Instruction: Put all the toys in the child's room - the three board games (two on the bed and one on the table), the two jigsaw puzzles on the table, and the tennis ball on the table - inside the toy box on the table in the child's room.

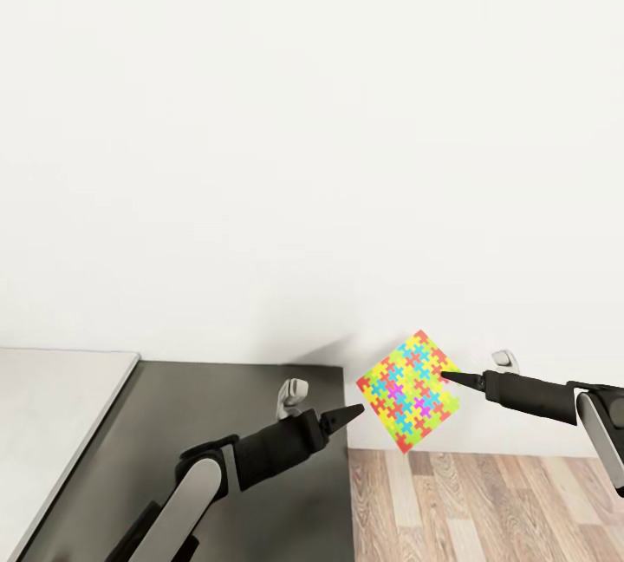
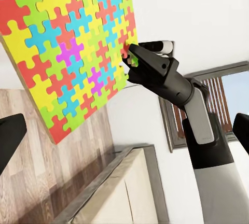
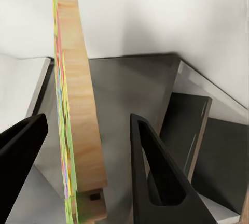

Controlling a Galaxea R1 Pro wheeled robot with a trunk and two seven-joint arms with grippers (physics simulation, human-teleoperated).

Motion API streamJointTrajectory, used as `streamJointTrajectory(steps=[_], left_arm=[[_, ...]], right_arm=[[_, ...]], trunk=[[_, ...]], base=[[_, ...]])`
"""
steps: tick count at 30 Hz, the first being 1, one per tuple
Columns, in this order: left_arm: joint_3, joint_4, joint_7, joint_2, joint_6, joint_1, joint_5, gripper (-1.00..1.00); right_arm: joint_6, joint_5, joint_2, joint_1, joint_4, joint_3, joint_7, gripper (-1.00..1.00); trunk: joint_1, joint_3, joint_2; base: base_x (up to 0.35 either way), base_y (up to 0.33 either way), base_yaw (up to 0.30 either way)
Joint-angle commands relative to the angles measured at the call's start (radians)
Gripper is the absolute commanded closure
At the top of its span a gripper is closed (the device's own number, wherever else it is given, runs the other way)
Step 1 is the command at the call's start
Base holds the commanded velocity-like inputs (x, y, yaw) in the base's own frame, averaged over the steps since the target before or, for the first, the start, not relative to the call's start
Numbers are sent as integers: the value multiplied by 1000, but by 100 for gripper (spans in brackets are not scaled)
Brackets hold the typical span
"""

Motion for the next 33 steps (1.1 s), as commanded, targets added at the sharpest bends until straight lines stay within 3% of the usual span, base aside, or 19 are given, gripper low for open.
streamJointTrajectory(steps=[1, 21, 24, 30, 33], left_arm=[[0, 0, -2, 1, 2, -1, 1, -100], [-6, 1, 7, -1, -10, 2, -3, -100], [-21, 1, 3, 0, -22, 3, -12, -100], [-88, 0, -42, 4, -69, 4, -60, -100], [-96, 1, -51, 5, -75, 4, -66, -100]], right_arm=[[4, 1, 0, -1, 0, 0, 3, 100], [-30, 0, 4, 8, 13, -2, 7, 100], [-35, -1, 4, 13, 11, -2, 7, 100], [-29, -8, -2, 21, -21, -4, 7, 100], [-26, -10, -4, 22, -26, -4, 8, 100]], trunk=[[1, 0, -2], [1, 16, -2], [1, 16, -2], [1, 17, -2], [1, 17, -2]], base=[[0, 0, -72], [0, 0, -29], [0, 0, -2], [0, 0, 0], [0, 0, 0]])
